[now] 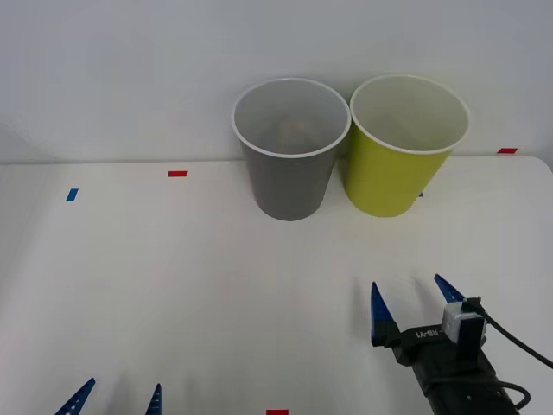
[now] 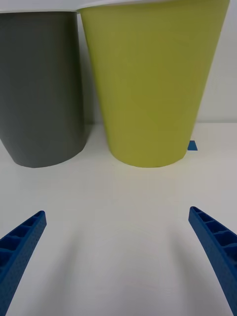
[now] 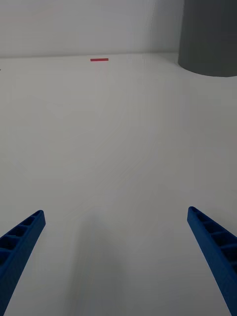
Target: Put cans in the gray bin and PET bottles in the light green bin.
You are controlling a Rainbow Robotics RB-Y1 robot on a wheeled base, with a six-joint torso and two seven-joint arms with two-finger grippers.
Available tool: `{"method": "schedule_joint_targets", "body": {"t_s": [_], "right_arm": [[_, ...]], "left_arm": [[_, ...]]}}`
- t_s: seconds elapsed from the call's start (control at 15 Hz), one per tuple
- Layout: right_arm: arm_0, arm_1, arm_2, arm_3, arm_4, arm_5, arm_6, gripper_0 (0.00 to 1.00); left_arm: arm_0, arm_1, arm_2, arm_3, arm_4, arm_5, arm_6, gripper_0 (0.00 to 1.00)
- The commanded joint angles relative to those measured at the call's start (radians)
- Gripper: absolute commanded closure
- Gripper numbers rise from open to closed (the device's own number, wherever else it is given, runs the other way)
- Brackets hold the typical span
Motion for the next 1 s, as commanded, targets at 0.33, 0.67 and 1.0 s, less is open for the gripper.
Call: {"method": "schedule_joint_targets", "body": {"t_s": [0.33, 0.67, 1.0], "right_arm": [[0.138, -0.157, 0.000, 0.081, -0.035, -0.180, -0.023, 0.00], [0.237, -0.206, 0.020, 0.081, -0.066, -0.284, -0.029, 0.00], [0.315, -0.248, 0.020, 0.081, -0.087, -0.323, -0.029, 0.00]], "left_arm": [[0.000, 0.000, 0.000, 0.000, 0.000, 0.000, 0.000, 0.00], [0.000, 0.000, 0.000, 0.000, 0.000, 0.000, 0.000, 0.00], [0.000, 0.000, 0.000, 0.000, 0.000, 0.000, 0.000, 0.00]]}}
